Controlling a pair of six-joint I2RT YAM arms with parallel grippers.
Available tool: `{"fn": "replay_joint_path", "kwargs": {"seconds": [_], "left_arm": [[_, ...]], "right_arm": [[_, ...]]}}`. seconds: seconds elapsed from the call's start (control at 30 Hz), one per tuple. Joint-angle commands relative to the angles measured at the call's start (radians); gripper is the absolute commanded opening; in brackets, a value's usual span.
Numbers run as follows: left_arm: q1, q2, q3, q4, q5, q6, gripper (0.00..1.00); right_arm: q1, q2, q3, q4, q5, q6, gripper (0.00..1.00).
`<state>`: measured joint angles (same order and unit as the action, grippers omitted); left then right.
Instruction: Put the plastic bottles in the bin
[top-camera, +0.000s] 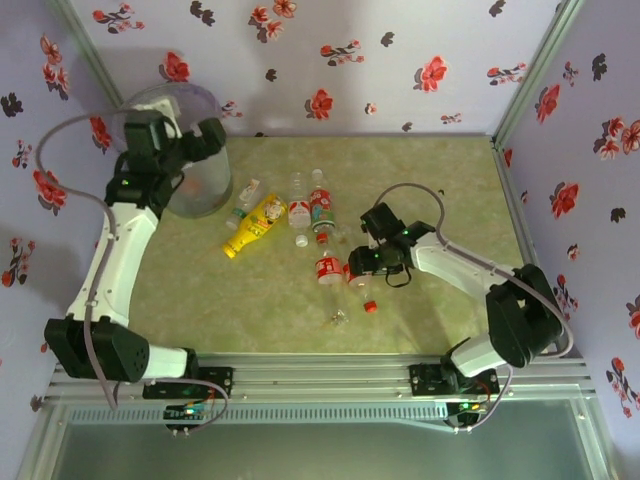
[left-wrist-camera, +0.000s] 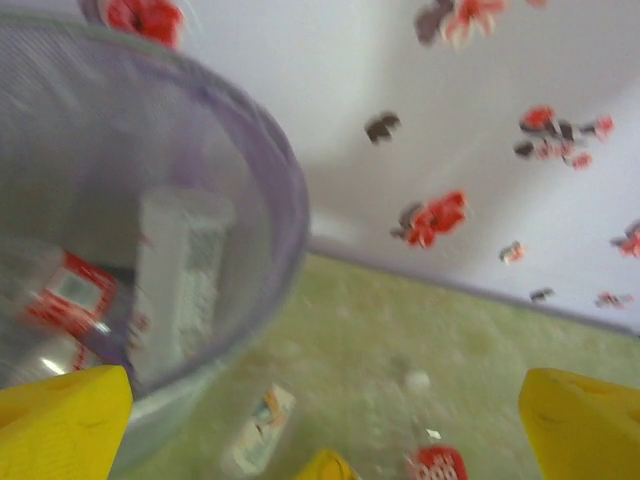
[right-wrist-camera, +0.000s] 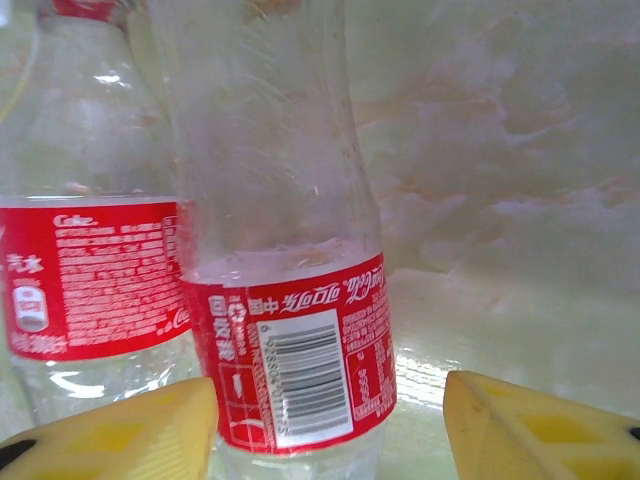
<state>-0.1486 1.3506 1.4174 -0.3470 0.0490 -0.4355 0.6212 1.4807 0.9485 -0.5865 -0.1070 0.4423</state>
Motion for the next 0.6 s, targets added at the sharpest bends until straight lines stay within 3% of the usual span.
{"fn": "replay_joint_path", "kwargs": {"seconds": [0.0,0.13,0.3,0.43,0.57], "left_arm": [[-0.061,-0.048,-0.124,0.083,0.026,-0.090,1.00],[-0.130,-0.081,-0.264,0.141,0.045,-0.156,1.00],[-0.192,-0.065,-0.345,0.125,0.080,-0.189,1.00],[-0.230,-0.032,-0.393,0.086,0.113,-0.194,1.00],[-0.259,-0.028,-0.496,0.159,0.115,-0.258,1.00]], "right_arm": [[0.015,0.031,0.013,0.025,-0.001,0.019,0.66],[0.019,0.093,0.018,0.024,0.002,0.018,0.68],[0.020,0.157,0.014,0.038,0.010,0.015,0.78],[0.019,0.211,0.016,0.057,0.028,0.015,0.78],[0.020,0.263,0.031,0.059,0.050,0.019,0.75]]}}
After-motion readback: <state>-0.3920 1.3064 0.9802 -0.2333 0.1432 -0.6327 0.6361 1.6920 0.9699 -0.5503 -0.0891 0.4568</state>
